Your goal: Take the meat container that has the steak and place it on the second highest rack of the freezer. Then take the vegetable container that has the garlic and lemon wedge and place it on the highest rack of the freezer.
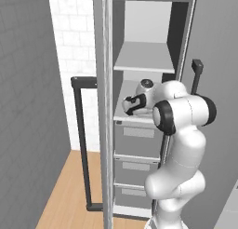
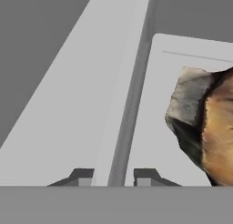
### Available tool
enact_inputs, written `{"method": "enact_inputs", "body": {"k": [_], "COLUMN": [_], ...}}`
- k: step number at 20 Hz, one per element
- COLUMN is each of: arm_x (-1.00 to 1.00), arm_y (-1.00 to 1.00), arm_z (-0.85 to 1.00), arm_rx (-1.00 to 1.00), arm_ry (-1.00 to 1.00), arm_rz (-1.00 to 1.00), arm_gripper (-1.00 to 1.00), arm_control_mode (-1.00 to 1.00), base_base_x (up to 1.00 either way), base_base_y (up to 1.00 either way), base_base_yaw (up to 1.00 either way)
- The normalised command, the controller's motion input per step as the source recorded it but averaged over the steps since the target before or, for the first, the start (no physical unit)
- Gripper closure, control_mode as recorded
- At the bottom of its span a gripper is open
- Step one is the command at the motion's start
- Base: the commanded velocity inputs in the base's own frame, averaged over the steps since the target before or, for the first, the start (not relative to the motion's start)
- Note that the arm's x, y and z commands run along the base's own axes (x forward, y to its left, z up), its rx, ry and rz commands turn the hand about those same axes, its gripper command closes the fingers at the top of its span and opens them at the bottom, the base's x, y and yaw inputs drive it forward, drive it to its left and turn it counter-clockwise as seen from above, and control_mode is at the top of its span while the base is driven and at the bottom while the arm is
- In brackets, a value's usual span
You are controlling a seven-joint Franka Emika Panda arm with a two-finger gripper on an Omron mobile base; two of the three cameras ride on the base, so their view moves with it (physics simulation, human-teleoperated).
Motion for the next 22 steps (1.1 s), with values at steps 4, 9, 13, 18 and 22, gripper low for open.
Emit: {"method": "enact_inputs", "body": {"k": [4, 9, 13, 18, 22], "arm_x": [0.1, 0.06, 0.07, -0.01, -0.49], "arm_y": [0.0, 0.0, 0.0, 0.0, 0.0], "arm_z": [-0.01, 0.0, 0.0, 0.01, 0.22], "arm_rx": [0.0, 0.0, 0.0, 0.0, -0.01], "arm_ry": [0.0, 0.0, -0.06, -0.11, -0.19], "arm_rz": [0.0, 0.0, 0.0, 0.0, -0.04], "arm_gripper": [-1.0, -1.0, -1.0, -1.0, -1.0], "arm_control_mode": [-1.0, -1.0, -1.0, -1.0, -1.0], "base_base_x": [0.0, 0.0, 0.0, 0.0, 0.0], "base_base_y": [0.0, 0.0, 0.0, 0.0, 0.0], "base_base_yaw": [0.0, 0.0, 0.0, 0.0, 0.0]}}
